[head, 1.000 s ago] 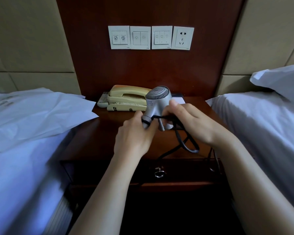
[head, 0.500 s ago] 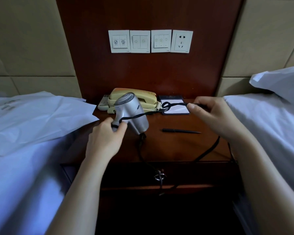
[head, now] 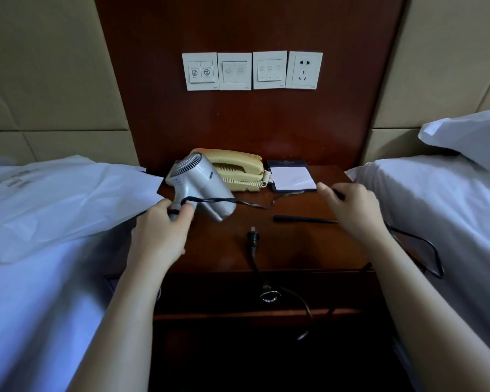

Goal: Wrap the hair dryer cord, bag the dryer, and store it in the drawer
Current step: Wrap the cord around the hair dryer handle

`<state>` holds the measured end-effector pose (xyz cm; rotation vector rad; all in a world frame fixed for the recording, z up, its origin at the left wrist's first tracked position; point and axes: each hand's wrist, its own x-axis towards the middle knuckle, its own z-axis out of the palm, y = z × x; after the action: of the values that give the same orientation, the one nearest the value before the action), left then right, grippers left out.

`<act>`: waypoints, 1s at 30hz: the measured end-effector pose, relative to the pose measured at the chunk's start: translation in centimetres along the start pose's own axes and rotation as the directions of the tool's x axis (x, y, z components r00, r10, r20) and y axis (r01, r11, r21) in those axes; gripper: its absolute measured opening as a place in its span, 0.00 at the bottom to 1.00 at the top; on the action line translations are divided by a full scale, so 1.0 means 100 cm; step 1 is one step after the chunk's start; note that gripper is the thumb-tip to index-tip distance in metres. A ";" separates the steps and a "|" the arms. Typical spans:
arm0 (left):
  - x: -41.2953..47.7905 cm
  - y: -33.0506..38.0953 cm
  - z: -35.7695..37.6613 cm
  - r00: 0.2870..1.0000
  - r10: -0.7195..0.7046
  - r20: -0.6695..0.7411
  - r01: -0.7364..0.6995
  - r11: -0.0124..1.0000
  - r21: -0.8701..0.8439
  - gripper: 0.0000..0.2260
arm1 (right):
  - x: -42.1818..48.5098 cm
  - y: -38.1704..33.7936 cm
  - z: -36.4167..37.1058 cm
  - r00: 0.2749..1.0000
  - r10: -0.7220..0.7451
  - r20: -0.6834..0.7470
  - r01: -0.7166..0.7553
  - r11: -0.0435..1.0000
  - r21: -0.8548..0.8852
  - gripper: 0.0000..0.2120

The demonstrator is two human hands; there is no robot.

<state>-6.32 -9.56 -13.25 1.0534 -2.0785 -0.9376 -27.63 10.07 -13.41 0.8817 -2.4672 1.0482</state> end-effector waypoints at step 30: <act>0.003 0.034 0.054 0.995 -0.095 -0.033 0.085 0.966 -0.242 0.17 | -0.068 -0.079 0.043 0.746 -0.513 0.425 -0.071 0.574 0.816 0.13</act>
<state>-12.00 -6.67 -13.44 1.0361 -1.8385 -1.1685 -17.51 5.43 -15.53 2.0985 -2.0929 2.0931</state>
